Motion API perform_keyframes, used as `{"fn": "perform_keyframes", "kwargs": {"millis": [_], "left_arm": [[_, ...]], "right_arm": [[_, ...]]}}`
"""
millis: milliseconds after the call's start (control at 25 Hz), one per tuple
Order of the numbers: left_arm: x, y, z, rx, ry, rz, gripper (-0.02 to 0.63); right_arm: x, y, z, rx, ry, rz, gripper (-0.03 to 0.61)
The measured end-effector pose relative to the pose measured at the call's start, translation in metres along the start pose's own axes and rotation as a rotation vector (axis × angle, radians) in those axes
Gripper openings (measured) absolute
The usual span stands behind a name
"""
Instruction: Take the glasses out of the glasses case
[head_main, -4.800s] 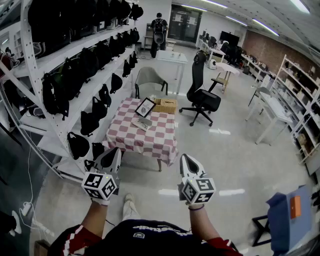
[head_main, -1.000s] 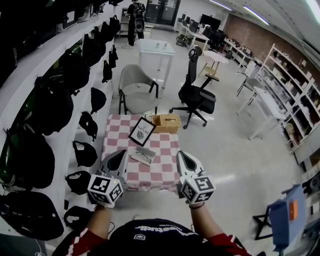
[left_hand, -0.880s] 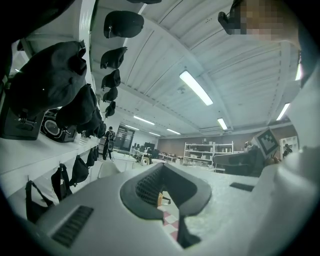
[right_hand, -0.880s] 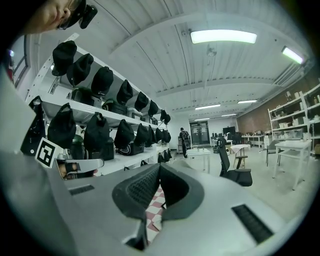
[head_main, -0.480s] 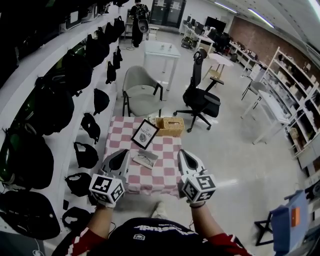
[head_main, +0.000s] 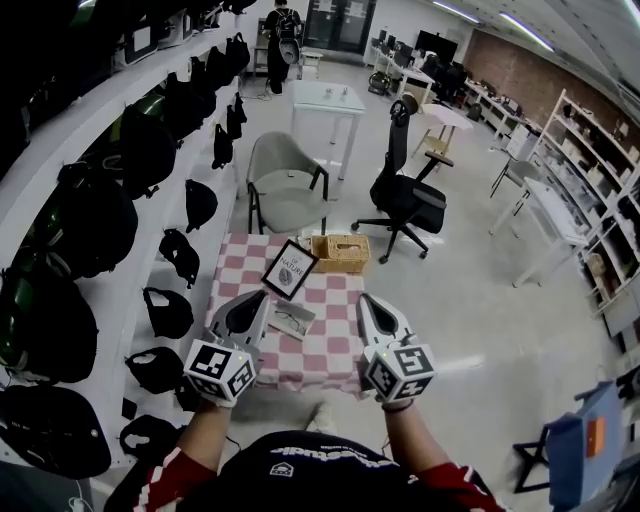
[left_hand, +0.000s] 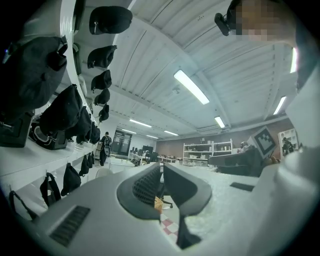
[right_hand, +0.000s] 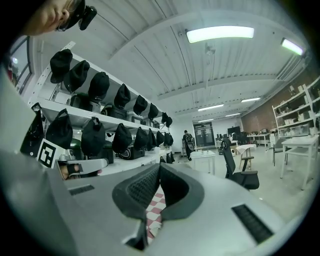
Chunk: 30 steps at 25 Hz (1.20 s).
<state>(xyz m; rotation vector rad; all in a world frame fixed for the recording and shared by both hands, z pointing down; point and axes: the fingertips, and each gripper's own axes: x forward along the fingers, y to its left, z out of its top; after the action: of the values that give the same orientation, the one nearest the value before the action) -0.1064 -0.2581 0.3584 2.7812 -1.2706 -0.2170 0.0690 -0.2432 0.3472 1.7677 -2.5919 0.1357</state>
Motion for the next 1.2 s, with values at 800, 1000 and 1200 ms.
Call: {"fn": "perform_keyframes", "kwargs": {"millis": [800, 1000, 1200], "left_arm": [[0.064, 0.0, -0.103, 0.221, 0.228, -0.107, 0.091], [0.072, 0.008, -0.146, 0.313, 0.315, -0.147, 0.091], [0.083, 0.015, -0.184, 0.408, 0.393, -0.182, 0.091]], "right_arm": [[0.0, -0.033, -0.043, 0.027, 0.095, -0.036, -0.003], [0.01, -0.037, -0.063, 0.033, 0.135, -0.036, -0.003], [0.018, -0.04, -0.079, 0.042, 0.167, -0.029, -0.003]]}}
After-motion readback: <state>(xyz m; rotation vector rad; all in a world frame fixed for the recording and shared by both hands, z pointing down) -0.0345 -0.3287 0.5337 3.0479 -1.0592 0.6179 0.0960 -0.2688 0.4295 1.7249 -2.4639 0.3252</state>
